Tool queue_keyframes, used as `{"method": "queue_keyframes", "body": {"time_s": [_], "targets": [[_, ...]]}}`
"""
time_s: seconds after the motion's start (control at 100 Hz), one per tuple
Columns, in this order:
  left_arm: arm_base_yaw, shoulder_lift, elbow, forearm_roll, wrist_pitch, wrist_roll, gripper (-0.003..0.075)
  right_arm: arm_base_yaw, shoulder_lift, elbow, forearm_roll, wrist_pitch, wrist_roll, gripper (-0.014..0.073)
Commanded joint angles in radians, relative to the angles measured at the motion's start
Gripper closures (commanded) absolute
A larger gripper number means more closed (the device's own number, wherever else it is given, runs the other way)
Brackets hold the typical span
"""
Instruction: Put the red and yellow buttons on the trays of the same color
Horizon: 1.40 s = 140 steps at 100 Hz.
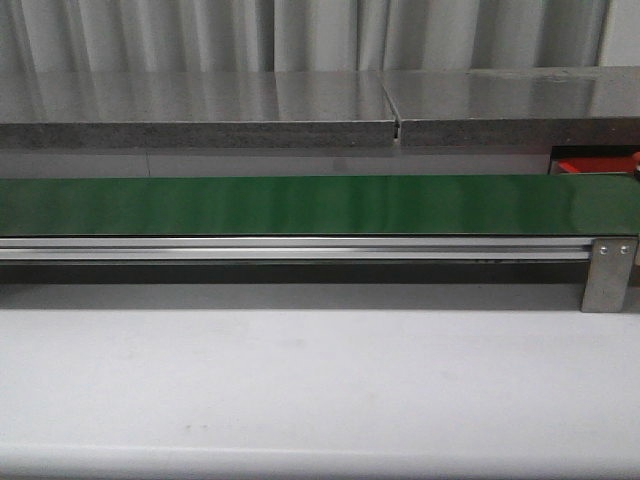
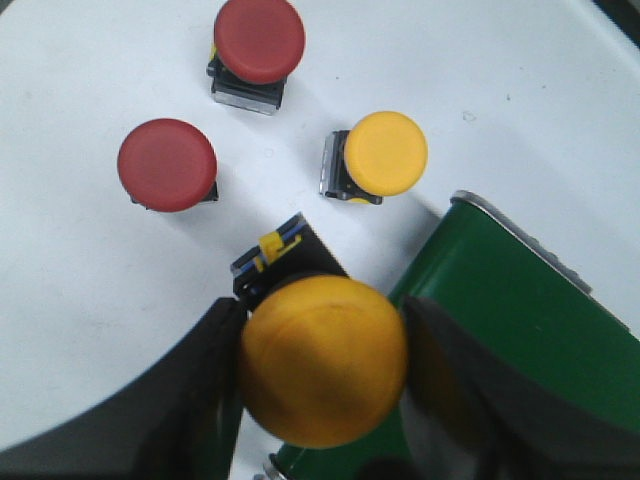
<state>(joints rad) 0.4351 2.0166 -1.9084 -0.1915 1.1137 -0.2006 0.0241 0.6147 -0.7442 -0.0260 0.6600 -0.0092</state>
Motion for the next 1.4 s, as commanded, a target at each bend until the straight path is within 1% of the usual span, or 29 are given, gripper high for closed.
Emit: {"method": "queue_keyframes", "body": {"time_s": [0.0, 0.14, 0.32, 0.54, 0.67, 0.72, 0.77, 0.82, 0.84, 0.85, 0.86, 0.89, 0.95, 1.14, 1.26, 1.39], "targets": [[-0.033, -0.114, 0.017, -0.006, -0.039, 0.019, 0.0596, 0.003, -0.003, -0.026, -0.014, -0.071, -0.001, 0.0712], [-0.082, -0.187, 0.103, 0.004, -0.081, 0.034, 0.0596, 0.003, -0.003, -0.026, -0.014, -0.071, -0.001, 0.0712], [-0.143, -0.201, 0.168, 0.002, -0.058, 0.055, 0.0596, 0.003, -0.003, -0.026, -0.014, -0.071, -0.001, 0.0712], [-0.164, -0.193, 0.244, -0.004, -0.083, 0.055, 0.0595, 0.003, -0.003, -0.026, -0.014, -0.071, -0.001, 0.0712], [-0.164, -0.167, 0.246, -0.014, -0.076, 0.055, 0.0587, 0.003, -0.003, -0.026, -0.014, -0.071, -0.001, 0.0712], [-0.164, -0.16, 0.246, -0.031, -0.076, 0.055, 0.0554, 0.003, -0.003, -0.026, -0.014, -0.071, -0.001, 0.0712], [-0.164, -0.154, 0.246, -0.047, -0.076, 0.057, 0.0489, 0.003, -0.003, -0.026, -0.014, -0.071, -0.001, 0.0712], [-0.164, -0.15, 0.246, -0.061, -0.076, 0.057, 0.0383, 0.003, -0.003, -0.026, -0.014, -0.071, -0.001, 0.0712], [-0.164, -0.148, 0.246, -0.066, -0.076, 0.057, 0.0354, 0.003, -0.003, -0.026, -0.014, -0.071, -0.001, 0.0712], [-0.164, -0.148, 0.246, -0.068, -0.076, 0.057, 0.0312, 0.003, -0.003, -0.026, -0.014, -0.071, -0.001, 0.0712], [-0.164, -0.148, 0.246, -0.068, -0.076, 0.057, 0.0312, 0.003, -0.003, -0.026, -0.014, -0.071, -0.001, 0.0712], [-0.164, -0.148, 0.246, -0.073, -0.076, 0.057, 0.0251, 0.003, -0.003, -0.026, -0.014, -0.071, -0.001, 0.0712], [-0.164, -0.148, 0.246, -0.073, -0.076, 0.057, 0.0188, 0.003, -0.003, -0.026, -0.014, -0.071, -0.001, 0.0712], [-0.164, -0.152, 0.187, -0.078, -0.046, 0.057, 0.0188, 0.003, -0.003, -0.026, -0.014, -0.071, -0.001, 0.0712], [-0.164, -0.169, 0.11, -0.084, -0.022, 0.06, 0.0188, 0.003, -0.003, -0.026, -0.014, -0.071, -0.001, 0.0712], [-0.155, -0.169, 0.028, -0.038, 0.012, 0.062, 0.0188, 0.003, -0.003, -0.026, -0.014, -0.071, -0.001, 0.0712]]}}
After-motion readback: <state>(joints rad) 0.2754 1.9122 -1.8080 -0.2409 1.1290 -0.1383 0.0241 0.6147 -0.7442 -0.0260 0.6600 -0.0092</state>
